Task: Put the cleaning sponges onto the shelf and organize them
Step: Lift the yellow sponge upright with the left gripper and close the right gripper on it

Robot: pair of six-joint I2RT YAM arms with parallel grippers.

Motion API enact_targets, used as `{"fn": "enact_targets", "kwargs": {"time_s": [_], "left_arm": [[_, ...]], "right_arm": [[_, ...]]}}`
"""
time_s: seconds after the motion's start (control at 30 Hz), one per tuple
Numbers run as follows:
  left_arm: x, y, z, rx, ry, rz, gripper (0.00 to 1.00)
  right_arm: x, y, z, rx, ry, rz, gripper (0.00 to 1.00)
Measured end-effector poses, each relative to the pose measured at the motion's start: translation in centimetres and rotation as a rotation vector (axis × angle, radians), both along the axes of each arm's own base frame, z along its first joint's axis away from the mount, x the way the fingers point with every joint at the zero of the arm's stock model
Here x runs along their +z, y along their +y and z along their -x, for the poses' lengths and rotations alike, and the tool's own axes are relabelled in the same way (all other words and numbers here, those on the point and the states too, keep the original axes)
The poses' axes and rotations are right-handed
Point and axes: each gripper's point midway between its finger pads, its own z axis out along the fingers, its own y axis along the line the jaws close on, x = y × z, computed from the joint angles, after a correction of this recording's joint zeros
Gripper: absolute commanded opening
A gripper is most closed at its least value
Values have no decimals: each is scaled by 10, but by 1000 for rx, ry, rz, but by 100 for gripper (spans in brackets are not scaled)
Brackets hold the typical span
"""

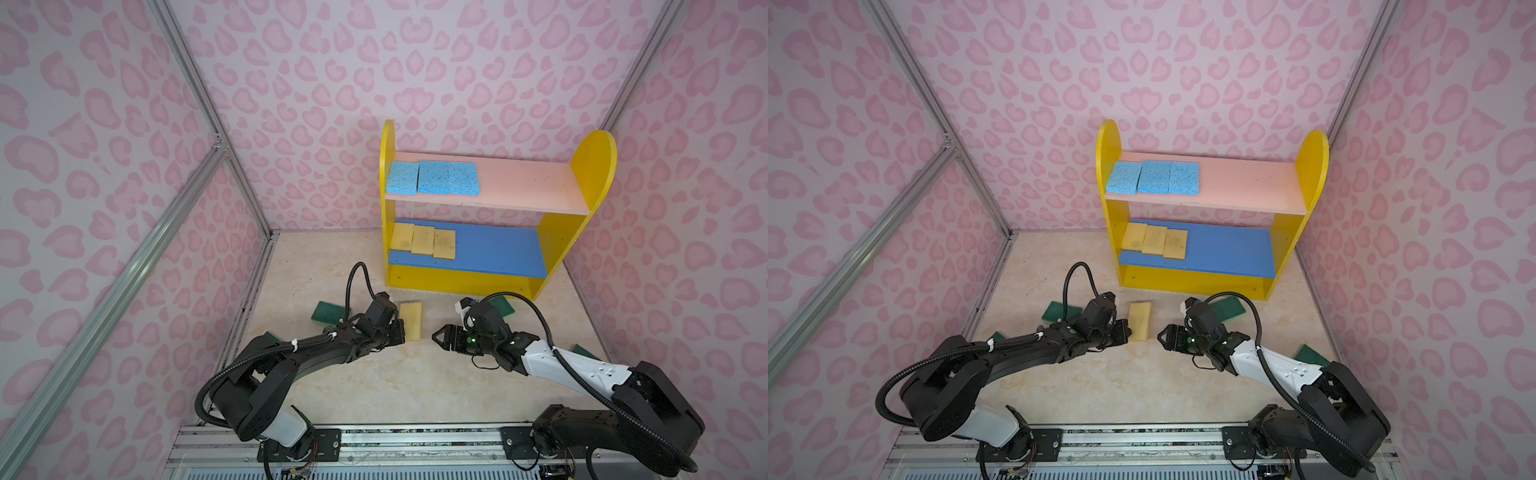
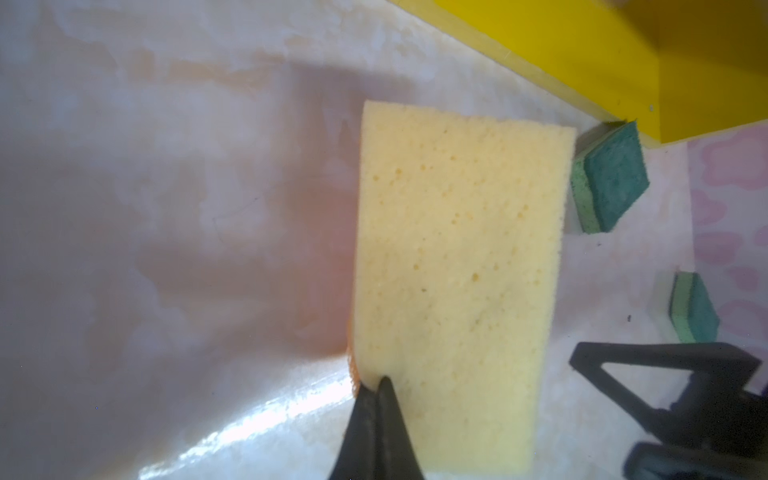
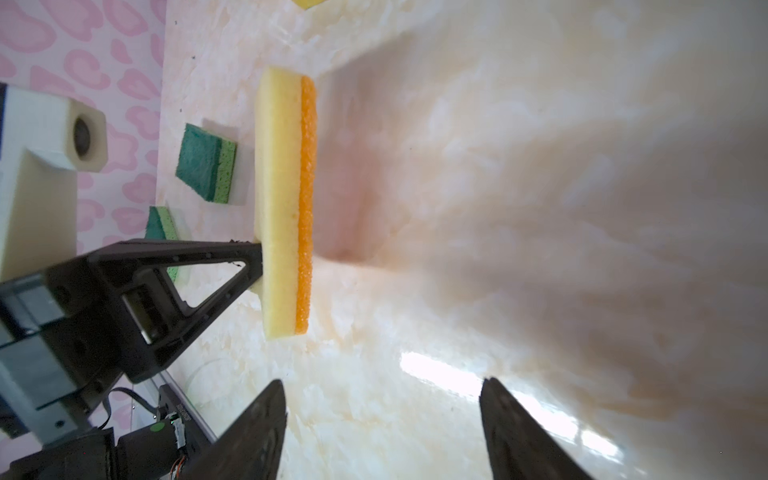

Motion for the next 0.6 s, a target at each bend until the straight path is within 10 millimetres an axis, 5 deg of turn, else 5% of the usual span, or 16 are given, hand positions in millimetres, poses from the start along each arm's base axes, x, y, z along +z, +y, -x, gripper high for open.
{"fn": "enact_targets", "kwargs": {"time_s": [0.27,0.4,0.6], "left_arm": [[7,-1,2,17,10,22,3],[9,-1,3,20,14,28,3],[21,-4,2,19,-3,57,3]], "right_arm": [[19,32,4,60,-46,-61,74],[21,37,-1,52,-53,-72,58],[18,45,-7,55,-42,-77,49]]}}
